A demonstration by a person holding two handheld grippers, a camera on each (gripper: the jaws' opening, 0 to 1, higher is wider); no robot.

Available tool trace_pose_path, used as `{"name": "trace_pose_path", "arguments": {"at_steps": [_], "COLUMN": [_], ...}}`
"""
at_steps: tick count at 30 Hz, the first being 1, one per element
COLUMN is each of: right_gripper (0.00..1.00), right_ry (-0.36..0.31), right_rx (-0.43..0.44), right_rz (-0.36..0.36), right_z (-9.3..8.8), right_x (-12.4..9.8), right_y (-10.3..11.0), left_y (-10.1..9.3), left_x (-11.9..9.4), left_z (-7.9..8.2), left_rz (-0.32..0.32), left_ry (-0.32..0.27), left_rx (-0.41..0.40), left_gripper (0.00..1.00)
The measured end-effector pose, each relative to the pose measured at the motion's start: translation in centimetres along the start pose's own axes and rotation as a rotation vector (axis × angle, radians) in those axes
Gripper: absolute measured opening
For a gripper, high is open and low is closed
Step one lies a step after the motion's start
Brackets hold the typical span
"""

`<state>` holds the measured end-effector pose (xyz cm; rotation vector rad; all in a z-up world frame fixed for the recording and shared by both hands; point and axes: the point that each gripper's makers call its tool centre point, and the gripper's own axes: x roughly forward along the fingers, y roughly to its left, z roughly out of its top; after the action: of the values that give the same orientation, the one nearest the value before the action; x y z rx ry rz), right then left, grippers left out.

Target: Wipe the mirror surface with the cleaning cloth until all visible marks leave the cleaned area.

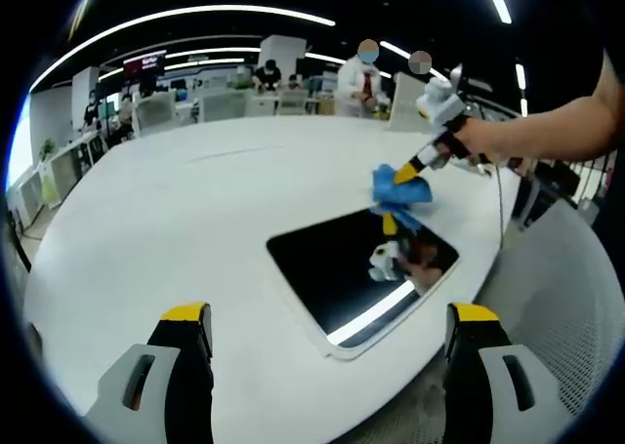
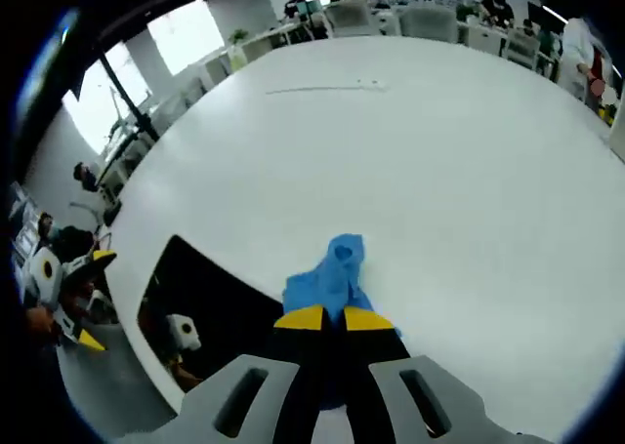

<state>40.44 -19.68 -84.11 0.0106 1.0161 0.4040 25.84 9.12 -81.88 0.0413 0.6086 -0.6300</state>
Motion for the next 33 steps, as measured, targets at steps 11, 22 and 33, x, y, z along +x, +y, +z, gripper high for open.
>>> {"name": "trace_pose_path", "arguments": {"at_steps": [11, 22, 33], "right_gripper": [0.01, 0.55, 1.00], "right_ry": [-0.050, -0.219, -0.308], "right_rx": [0.224, -0.156, -0.188], "right_rz": [-0.129, 0.004, 0.027], "right_z": [-4.0, -6.9, -11.8], "right_x": [0.0, -5.9, -12.1], "right_y": [-6.7, -4.3, -4.6], "left_y": [-0.1, 0.7, 0.7], "left_x": [0.0, -0.5, -1.2], "left_z": [-0.2, 0.5, 0.6], "left_rz": [0.000, 0.042, 0.057], "left_ry": [0.012, -0.036, -0.050], "left_rx": [0.004, -0.019, -0.022], "left_gripper": [1.00, 1.00, 1.00]}}
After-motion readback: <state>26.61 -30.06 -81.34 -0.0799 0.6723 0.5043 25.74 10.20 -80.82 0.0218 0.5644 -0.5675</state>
